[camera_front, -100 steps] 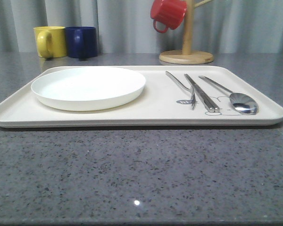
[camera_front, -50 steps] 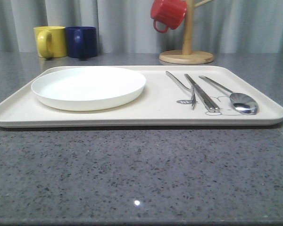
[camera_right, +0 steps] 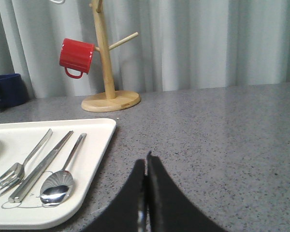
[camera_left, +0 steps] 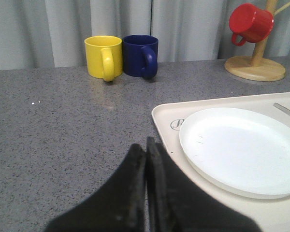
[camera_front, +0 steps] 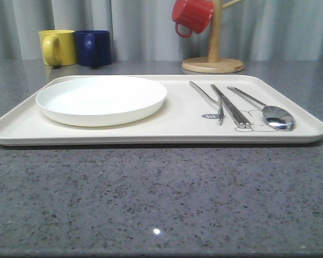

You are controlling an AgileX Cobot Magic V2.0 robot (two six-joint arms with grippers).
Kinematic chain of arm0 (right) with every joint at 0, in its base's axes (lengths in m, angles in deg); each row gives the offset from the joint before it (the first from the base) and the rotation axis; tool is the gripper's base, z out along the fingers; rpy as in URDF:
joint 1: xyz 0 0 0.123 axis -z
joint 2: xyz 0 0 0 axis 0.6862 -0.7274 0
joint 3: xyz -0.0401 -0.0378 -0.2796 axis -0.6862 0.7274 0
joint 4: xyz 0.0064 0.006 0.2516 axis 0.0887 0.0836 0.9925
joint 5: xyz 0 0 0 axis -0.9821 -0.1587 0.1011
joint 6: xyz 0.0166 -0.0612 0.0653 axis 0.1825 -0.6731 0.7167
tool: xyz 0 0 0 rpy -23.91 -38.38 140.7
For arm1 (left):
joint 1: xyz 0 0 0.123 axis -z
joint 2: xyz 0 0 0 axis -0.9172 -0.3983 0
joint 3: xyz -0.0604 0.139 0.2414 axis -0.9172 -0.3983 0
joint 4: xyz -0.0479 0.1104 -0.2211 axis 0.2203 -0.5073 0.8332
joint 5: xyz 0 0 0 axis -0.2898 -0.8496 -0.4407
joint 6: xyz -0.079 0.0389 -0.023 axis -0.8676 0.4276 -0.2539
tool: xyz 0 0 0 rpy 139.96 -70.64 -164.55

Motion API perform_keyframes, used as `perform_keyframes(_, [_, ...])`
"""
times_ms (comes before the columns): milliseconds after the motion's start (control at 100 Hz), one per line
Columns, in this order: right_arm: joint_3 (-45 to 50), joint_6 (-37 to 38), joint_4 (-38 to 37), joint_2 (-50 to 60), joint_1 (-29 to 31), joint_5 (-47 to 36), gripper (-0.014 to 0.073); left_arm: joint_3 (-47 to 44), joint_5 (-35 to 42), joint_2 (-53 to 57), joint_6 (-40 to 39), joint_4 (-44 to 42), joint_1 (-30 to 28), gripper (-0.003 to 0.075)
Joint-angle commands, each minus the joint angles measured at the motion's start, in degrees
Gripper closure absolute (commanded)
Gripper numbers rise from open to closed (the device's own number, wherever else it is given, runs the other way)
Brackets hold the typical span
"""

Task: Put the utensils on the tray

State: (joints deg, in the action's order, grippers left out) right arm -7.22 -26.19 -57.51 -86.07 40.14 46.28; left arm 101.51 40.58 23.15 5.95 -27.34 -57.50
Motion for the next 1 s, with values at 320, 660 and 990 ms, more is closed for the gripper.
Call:
perform_keyframes(320, [0.14, -0.39, 0.13, 0.82, 0.43, -5.03, 0.0662, 1.59, 5.45, -0.31, -0.01, 0.4, 0.3, 0.0739])
perform_keyframes(660, [0.14, -0.39, 0.13, 0.82, 0.43, -5.03, 0.0662, 0.85, 8.12, -0.21, -10.81, -15.91, 0.3, 0.0739])
perform_keyframes(990, [0.14, -0.39, 0.13, 0.82, 0.43, -5.03, 0.0662, -9.04, 19.01, 5.81, -23.33, -27.96, 0.07, 0.0739])
